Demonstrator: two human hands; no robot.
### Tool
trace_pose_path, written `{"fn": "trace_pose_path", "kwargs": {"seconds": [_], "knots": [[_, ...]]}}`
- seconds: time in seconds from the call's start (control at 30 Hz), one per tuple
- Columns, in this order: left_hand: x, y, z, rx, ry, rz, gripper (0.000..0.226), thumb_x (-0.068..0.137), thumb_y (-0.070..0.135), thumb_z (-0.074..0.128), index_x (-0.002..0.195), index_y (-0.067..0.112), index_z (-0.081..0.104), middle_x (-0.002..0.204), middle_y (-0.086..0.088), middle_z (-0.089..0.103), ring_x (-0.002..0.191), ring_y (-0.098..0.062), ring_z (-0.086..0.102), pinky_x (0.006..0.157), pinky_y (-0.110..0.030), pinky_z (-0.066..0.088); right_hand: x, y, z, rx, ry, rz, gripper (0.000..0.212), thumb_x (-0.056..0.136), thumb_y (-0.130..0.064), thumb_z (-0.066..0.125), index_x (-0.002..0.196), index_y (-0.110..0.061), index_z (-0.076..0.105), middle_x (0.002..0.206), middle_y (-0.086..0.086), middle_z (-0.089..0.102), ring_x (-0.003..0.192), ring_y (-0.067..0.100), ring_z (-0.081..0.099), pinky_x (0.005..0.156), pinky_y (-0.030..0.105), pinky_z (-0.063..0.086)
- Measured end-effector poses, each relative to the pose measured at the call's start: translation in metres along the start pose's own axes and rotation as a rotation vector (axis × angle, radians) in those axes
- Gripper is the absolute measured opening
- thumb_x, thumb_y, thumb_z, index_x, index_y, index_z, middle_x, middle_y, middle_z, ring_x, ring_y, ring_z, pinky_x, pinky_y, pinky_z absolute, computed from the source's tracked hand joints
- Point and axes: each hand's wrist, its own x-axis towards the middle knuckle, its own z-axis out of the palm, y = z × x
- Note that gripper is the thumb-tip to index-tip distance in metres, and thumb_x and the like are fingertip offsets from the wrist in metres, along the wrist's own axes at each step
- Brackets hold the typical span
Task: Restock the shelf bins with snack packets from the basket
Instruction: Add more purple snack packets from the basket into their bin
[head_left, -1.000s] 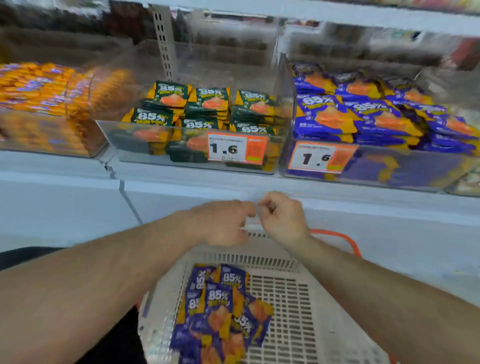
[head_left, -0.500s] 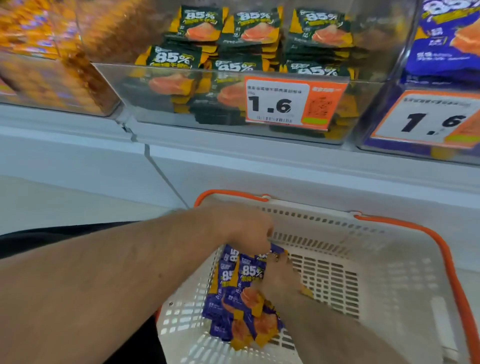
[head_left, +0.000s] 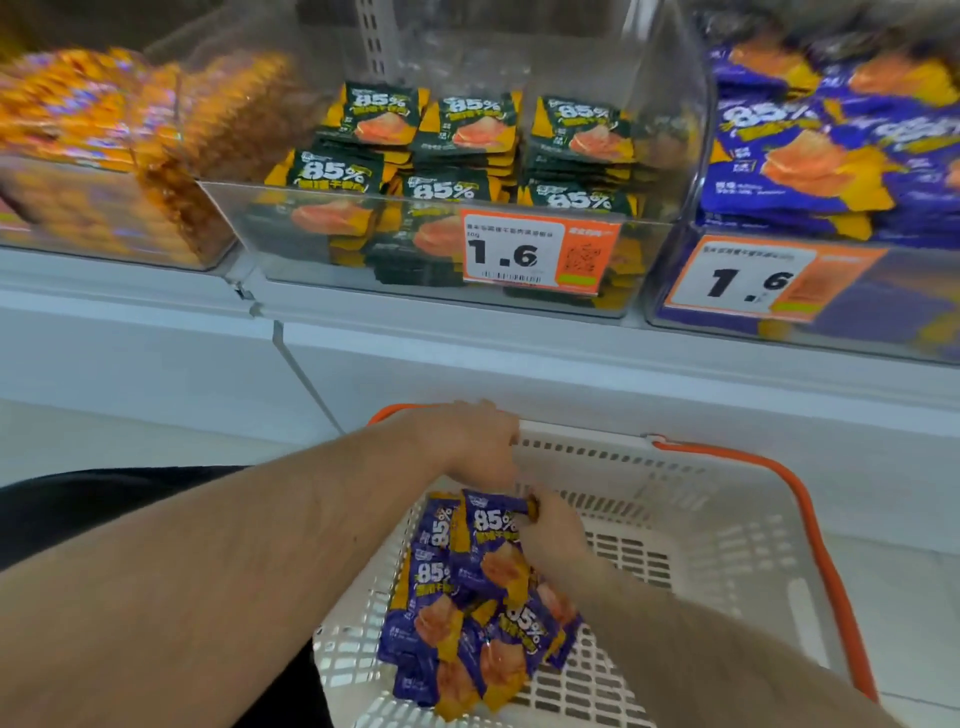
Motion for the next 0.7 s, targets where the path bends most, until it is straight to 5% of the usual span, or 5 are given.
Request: {"fn": "trace_pose_path", "kwargs": {"seconds": [0.2,0.33,0.43,0.5,0.7], "knots": [[-0.009,0.007,-0.005,-0.169,0.146,0.001,0.068,0.088,0.041,0.066,0.145,0.021,0.036,0.141,-0.006,0.047,0.119,-0.024,0.052,0.096,-0.035,0.045,-0.034,-0.043,-0.094,0.05,0.126,-0.129,0.015,0.099,-0.009,0.048,0.098,-0.023,0.053,0.084,-0.003,0.054,0.076,0.017,0.053,0.061,0.029,0.041],[-0.023,0.024,-0.014,-0.552,0.26,0.133,0.027,0.09,0.02,0.065,0.117,0.021,0.061,0.12,-0.005,0.066,0.102,-0.022,0.065,0.088,-0.039,0.054,-0.063,-0.059,-0.14,0.201,0.218,-0.192,0.024,0.094,-0.005,0.051,0.084,-0.027,0.055,0.083,0.003,0.066,0.078,0.022,0.062,0.067,0.035,0.049],[-0.038,0.038,-0.027,-0.76,0.392,0.204,0.011,0.093,0.012,0.061,0.099,0.021,0.064,0.104,-0.003,0.07,0.085,-0.02,0.068,0.066,-0.033,0.057,-0.088,-0.073,-0.166,0.27,0.375,-0.28,0.023,0.094,-0.01,0.057,0.103,-0.032,0.06,0.098,-0.003,0.068,0.079,0.016,0.065,0.068,0.027,0.052],[-0.047,0.046,-0.036,-0.833,0.464,0.236,0.017,0.095,0.012,0.06,0.091,0.028,0.062,0.091,0.002,0.07,0.068,-0.009,0.063,0.051,-0.022,0.05,-0.104,-0.078,-0.18,0.158,0.571,-0.391,0.034,0.091,-0.019,0.066,0.123,-0.028,0.057,0.111,-0.009,0.059,0.084,0.012,0.064,0.072,0.027,0.052],[-0.063,0.079,-0.057,-1.07,0.658,0.368,0.019,0.094,0.003,0.059,0.088,0.019,0.067,0.078,-0.002,0.071,0.054,-0.005,0.059,0.048,-0.021,0.048,-0.146,-0.086,-0.202,-0.296,0.852,-0.653,0.059,0.063,-0.063,0.063,0.11,-0.026,0.064,0.14,0.006,0.042,0.106,0.024,0.063,0.086,0.041,0.051]]}}
